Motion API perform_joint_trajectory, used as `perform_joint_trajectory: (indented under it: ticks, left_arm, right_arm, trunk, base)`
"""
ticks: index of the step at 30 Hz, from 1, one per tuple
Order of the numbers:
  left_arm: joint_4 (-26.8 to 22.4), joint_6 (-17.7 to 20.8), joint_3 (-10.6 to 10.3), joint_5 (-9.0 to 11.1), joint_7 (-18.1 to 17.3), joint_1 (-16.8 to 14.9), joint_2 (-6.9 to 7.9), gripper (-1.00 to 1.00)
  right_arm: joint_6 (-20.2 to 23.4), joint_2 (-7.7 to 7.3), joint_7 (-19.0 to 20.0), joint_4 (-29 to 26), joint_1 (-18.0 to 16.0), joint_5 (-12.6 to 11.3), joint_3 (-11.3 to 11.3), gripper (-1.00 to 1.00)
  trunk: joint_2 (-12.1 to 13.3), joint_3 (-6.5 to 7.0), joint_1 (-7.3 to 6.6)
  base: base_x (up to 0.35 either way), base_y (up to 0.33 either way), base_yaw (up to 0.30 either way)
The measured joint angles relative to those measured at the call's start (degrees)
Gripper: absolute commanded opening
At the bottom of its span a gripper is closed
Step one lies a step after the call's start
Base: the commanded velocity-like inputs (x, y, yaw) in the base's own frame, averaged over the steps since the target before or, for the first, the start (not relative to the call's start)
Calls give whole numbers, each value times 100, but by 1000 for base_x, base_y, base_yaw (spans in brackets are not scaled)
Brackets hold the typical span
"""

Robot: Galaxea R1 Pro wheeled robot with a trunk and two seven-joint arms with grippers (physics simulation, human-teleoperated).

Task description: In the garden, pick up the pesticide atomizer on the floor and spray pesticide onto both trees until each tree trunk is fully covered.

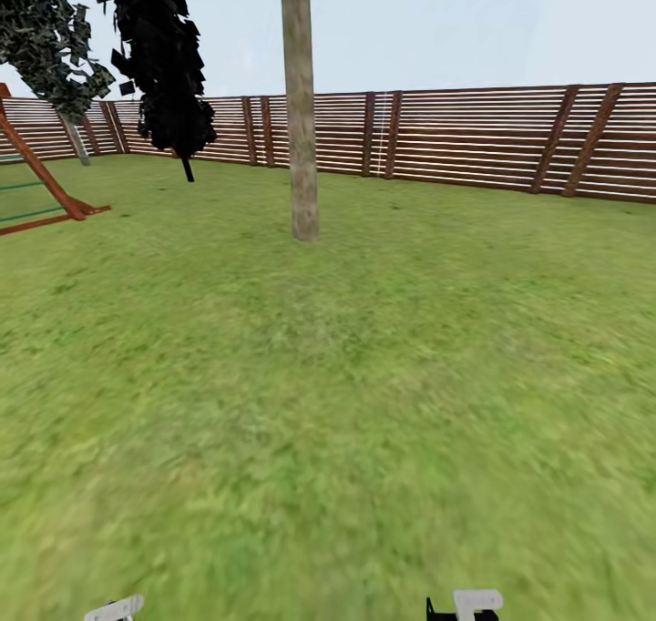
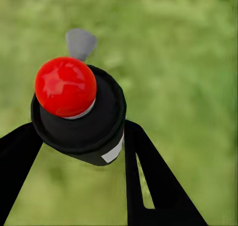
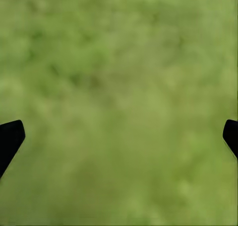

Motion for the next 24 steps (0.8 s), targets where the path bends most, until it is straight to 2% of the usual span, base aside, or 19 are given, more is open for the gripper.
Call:
perform_joint_trajectory:
  ticks: [24]
  left_arm:
    - [-5,0,3,0,0,8,0,-100]
  right_arm:
    - [-7,0,3,3,2,0,-2,100]
  trunk:
    - [0,0,0]
  base:
    - [341,0,0]
